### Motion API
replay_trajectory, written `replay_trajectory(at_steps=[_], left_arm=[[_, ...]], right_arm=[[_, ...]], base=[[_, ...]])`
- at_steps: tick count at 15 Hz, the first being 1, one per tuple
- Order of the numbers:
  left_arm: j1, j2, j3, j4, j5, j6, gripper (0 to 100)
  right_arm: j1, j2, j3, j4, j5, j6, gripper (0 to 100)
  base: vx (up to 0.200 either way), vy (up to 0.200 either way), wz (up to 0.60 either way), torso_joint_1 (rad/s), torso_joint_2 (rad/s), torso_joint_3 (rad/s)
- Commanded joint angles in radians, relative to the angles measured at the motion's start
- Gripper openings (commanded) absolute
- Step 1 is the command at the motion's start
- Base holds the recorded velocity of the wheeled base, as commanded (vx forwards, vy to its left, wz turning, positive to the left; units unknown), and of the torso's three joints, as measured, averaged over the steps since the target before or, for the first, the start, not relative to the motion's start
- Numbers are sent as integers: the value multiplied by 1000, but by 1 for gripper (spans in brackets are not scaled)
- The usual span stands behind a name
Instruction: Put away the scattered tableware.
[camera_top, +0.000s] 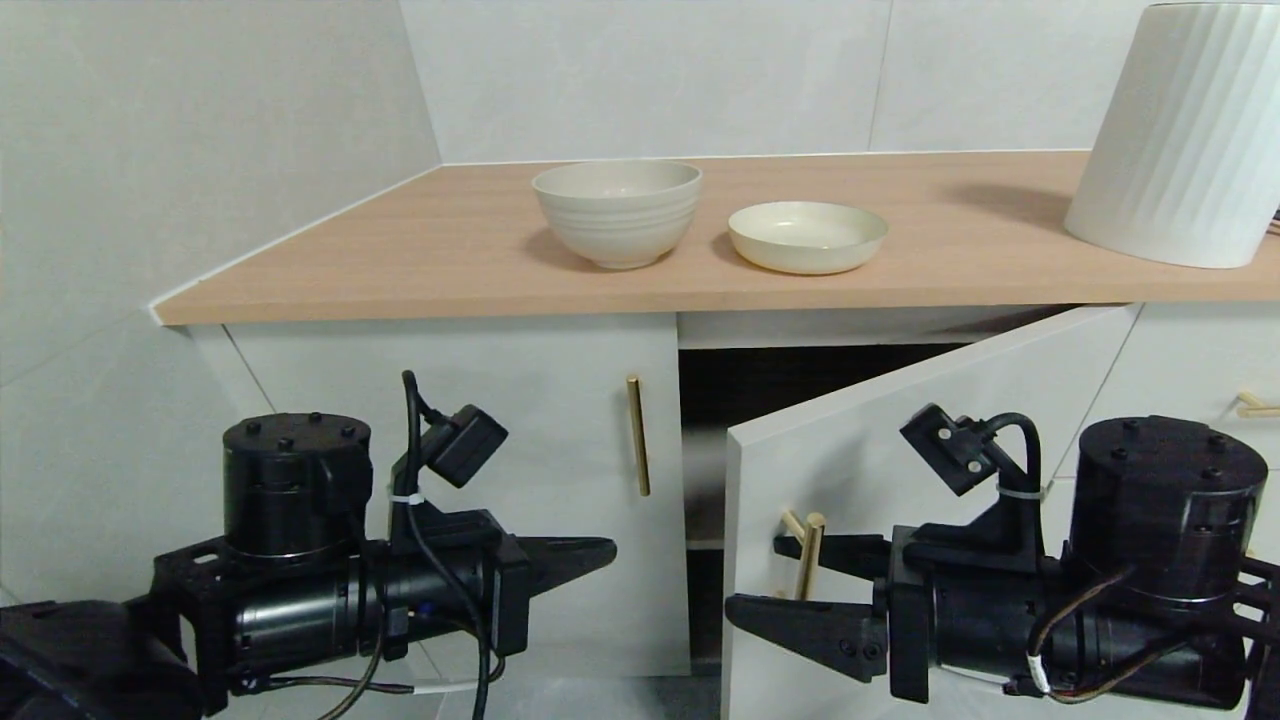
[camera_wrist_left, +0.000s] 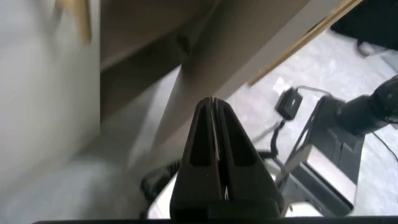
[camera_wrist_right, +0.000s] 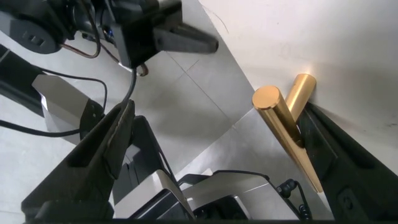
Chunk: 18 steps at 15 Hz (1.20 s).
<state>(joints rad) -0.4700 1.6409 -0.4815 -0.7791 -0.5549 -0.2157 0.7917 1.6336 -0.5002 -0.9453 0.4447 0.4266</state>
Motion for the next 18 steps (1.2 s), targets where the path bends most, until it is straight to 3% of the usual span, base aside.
replay_trajectory(at_steps=[1, 4, 8, 10, 14, 18], left_arm=[[-35, 85, -29, -103, 1, -13, 0], [-48, 246, -155, -261, 3, -22, 0], [-85, 329, -206, -293, 4, -31, 0], [-133, 395, -246, -416, 72, -67, 0], [-168, 421, -252, -447, 76, -70, 0], [-194, 424, -328, -388, 75, -71, 0]], right_arm=[[0, 0, 0, 0, -1, 0, 100], [0, -5, 0, 0, -1, 0, 100], [0, -12, 5, 0, -3, 0, 100], [-5, -28, 11, 3, -4, -3, 100], [-52, -54, 71, 8, -4, -111, 100], [-88, -77, 77, 8, -38, -131, 100]], base=[[0, 0, 0, 0, 0, 0], [0, 0, 0, 0, 0, 0], [0, 0, 0, 0, 0, 0], [0, 0, 0, 0, 0, 0], [0, 0, 0, 0, 0, 0], [0, 0, 0, 0, 0, 0]])
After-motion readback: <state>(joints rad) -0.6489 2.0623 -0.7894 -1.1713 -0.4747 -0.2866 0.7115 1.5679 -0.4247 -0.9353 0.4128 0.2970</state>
